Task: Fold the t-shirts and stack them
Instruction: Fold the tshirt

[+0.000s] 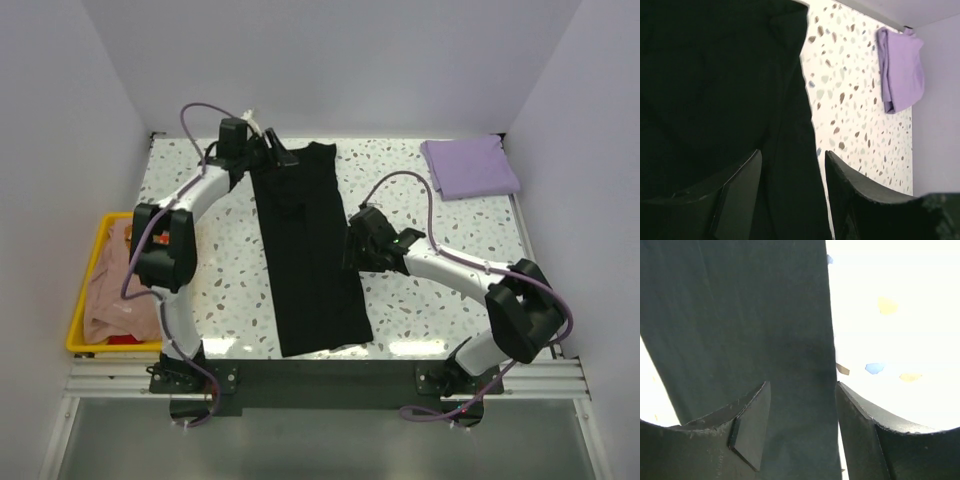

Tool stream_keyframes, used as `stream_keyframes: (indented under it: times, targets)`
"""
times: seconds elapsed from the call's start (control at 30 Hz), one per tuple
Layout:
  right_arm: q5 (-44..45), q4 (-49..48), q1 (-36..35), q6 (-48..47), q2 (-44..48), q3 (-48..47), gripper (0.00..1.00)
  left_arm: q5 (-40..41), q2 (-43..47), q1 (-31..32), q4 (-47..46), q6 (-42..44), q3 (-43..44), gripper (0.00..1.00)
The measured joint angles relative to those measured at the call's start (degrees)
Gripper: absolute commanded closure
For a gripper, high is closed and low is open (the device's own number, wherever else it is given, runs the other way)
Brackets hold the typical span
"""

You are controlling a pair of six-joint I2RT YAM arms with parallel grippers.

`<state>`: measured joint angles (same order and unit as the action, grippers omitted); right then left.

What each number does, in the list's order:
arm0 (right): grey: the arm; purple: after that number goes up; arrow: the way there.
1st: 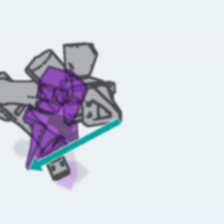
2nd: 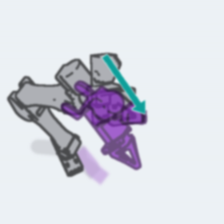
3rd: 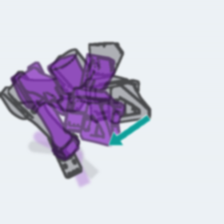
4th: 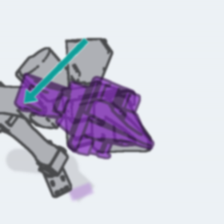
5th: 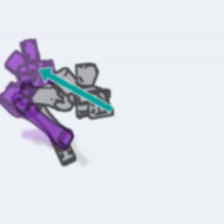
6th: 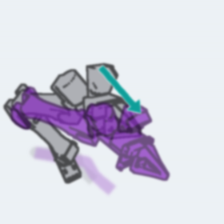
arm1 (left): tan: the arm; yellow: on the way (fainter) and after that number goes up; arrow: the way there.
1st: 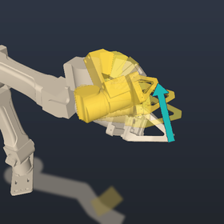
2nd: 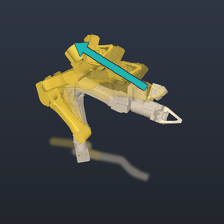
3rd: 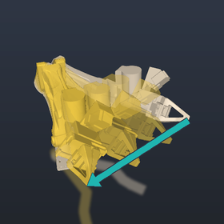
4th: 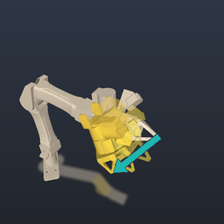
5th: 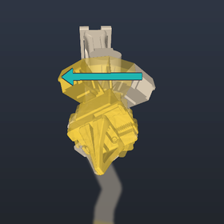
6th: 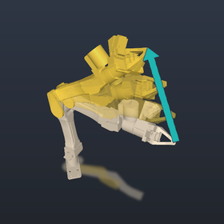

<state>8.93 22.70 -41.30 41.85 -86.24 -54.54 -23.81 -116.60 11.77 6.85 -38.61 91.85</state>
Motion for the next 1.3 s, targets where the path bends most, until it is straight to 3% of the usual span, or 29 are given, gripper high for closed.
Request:
stream_keyframes:
  times: [0.23, 0.4, 0.67, 0.93, 1.17, 1.3]
  targets:
    - [-1.1, 0.6, -0.6, -4.3, -2.7, 0.7, 0.42, 12.7, 24.6, 0.3, 2.0, -5.6, -28.7, 0.49]
    - [-1.2, 0.6, -0.7, -4.9, -2.7, 2.9, 0.44, 17.8, 32.2, 0.7, 4.0, -6.8, -41.4, 0.51]
    - [-1.2, 0.5, -1.1, -4.8, -2.2, 7.4, 0.44, 19.8, 33.5, 1.2, 5.7, -6.6, -49.8, 0.50]
    - [-5.8, 0.8, -1.1, -3.9, 5.9, 14.5, 0.45, 20.4, 40.5, 7.9, 7.3, -6.8, -55.9, 0.49]
    - [-8.5, 5.2, -2.8, -4.0, 16.4, 16.6, 0.45, 21.8, 50.1, 12.5, 15.7, -6.9, -58.4, 0.52]
    - [-8.6, 7.0, -6.6, -4.0, 18.0, 16.5, 0.48, 21.5, 53.6, 16.9, 21.0, -7.5, -58.8, 0.54]
